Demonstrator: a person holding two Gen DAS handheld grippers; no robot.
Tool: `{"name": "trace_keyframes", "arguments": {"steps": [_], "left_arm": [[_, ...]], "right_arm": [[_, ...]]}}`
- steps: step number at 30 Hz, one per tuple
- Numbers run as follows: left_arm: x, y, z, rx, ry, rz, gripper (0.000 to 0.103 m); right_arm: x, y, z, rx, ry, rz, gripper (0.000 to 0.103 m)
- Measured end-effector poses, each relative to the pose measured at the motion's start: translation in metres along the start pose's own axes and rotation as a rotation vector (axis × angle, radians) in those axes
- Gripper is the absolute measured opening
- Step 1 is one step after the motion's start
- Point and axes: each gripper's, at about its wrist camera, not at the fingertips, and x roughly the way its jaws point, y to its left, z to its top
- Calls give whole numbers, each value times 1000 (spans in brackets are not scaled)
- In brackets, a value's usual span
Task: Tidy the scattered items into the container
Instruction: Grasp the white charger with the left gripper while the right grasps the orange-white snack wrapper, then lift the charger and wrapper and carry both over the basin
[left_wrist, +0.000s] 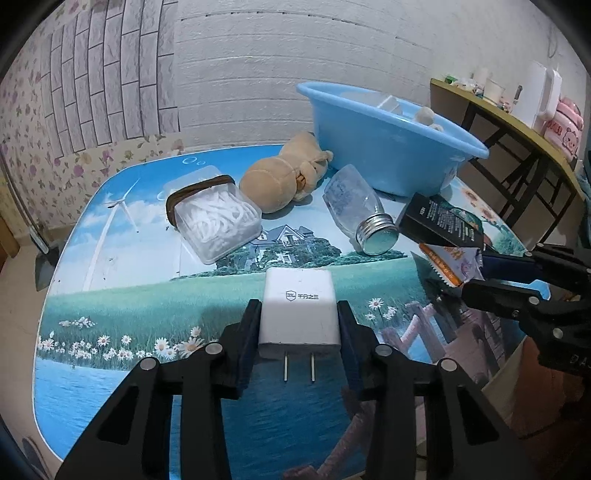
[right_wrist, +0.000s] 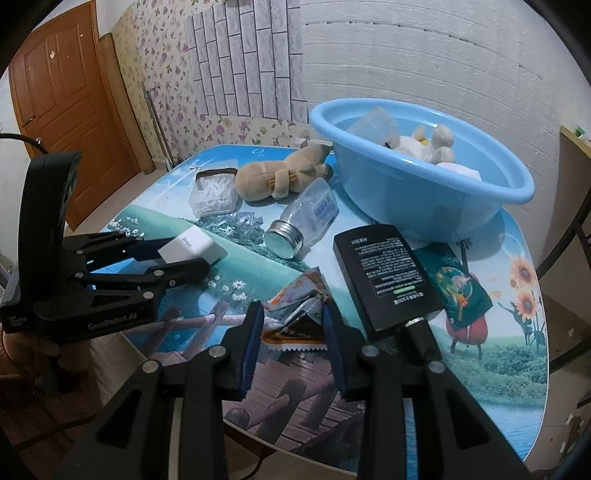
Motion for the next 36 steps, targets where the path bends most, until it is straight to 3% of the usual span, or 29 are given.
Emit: {"name": "trace_keyframes", "arguments": {"steps": [3, 5, 8, 21, 27, 31, 36], "left_arm": [[-3, 2, -3, -13, -8, -29, 39], [-6, 3, -6, -16, -12, -38, 39], [-6, 3, -7, -13, -16, -41, 39], [-7, 0, -10, 30, -57, -11, 39], [-7, 0, -12, 33, -69, -4, 38], [-8, 2, -11, 18, -69, 4, 38], [-13, 1, -9, 16, -82, 8, 38]], "right_arm": [[0, 1, -1, -7, 0, -20, 35], [2, 2, -1, -15, 6, -39, 45], [4, 1, -2, -10, 2, -32, 50], [26, -4, 2, 12, 27, -45, 50], [28, -7, 0, 33, 37, -22, 45], [23, -11, 0, 51, 27, -9, 34], [16, -5, -1, 30, 8, 12, 32]]}}
